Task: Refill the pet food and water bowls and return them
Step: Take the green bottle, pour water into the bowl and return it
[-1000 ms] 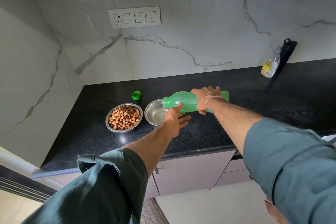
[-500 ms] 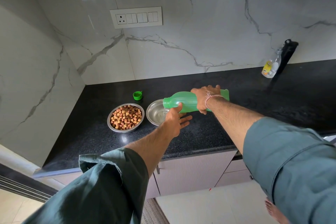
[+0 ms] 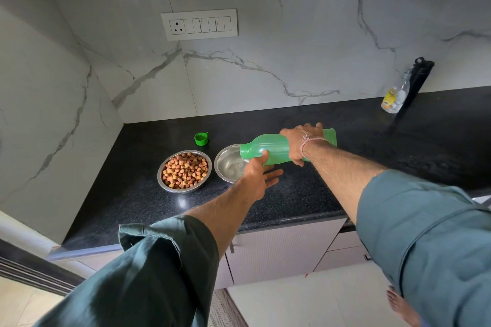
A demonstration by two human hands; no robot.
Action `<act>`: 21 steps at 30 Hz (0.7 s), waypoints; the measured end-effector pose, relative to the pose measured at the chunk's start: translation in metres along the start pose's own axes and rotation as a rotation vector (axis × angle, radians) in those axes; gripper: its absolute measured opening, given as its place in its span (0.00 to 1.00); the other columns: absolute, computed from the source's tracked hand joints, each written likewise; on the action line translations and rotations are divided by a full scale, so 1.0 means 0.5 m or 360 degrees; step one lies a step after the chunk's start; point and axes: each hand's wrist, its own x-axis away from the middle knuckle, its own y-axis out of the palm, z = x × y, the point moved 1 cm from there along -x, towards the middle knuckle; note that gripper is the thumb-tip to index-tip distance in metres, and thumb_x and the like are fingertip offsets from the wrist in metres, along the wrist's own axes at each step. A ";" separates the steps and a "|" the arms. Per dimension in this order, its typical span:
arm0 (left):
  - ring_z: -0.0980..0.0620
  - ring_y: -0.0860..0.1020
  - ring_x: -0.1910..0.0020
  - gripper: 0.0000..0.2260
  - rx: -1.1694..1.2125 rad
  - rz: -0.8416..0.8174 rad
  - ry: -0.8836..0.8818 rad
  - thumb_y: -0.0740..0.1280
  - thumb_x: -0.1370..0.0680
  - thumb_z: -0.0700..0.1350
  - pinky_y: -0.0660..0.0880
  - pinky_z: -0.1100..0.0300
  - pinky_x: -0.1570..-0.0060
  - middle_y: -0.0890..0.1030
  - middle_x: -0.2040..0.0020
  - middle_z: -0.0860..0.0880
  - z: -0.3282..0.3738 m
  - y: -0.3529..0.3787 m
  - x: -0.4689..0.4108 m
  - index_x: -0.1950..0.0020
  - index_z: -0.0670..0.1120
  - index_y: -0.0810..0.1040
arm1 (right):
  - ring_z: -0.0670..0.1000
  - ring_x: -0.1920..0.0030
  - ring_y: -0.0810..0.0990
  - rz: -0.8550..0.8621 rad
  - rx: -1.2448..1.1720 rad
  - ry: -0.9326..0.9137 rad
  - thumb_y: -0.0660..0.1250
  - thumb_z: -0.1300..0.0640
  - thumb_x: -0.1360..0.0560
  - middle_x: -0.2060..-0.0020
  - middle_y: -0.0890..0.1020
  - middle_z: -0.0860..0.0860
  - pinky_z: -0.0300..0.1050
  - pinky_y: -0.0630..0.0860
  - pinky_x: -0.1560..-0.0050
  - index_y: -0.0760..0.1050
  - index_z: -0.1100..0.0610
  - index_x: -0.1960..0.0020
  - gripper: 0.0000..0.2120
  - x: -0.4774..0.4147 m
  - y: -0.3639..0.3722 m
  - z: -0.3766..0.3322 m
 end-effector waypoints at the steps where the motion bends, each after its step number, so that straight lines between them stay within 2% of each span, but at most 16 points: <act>1: 0.43 0.84 0.44 0.19 0.0000 -0.0001 -0.0004 0.63 0.16 0.52 0.80 0.47 0.39 0.79 0.33 0.42 0.000 0.000 0.001 0.27 0.47 0.72 | 0.60 0.32 0.74 0.0002 0.0005 0.0000 0.81 0.59 0.37 0.36 0.80 0.54 0.62 0.64 0.32 0.67 0.45 0.26 0.44 0.000 0.000 0.000; 14: 0.43 0.84 0.45 0.19 0.0014 -0.0001 -0.0031 0.63 0.16 0.52 0.81 0.49 0.45 0.79 0.33 0.42 0.002 0.005 0.013 0.27 0.47 0.71 | 0.60 0.33 0.73 0.0005 0.0043 -0.0002 0.81 0.59 0.37 0.37 0.80 0.54 0.64 0.63 0.31 0.68 0.45 0.28 0.42 -0.003 -0.001 -0.002; 21: 0.43 0.85 0.45 0.18 0.0019 -0.0006 -0.0034 0.63 0.16 0.52 0.81 0.48 0.43 0.79 0.33 0.42 0.001 0.000 0.013 0.27 0.48 0.71 | 0.60 0.32 0.74 0.0004 0.0071 -0.0008 0.81 0.59 0.37 0.37 0.80 0.54 0.63 0.63 0.31 0.68 0.45 0.28 0.42 -0.002 -0.003 -0.007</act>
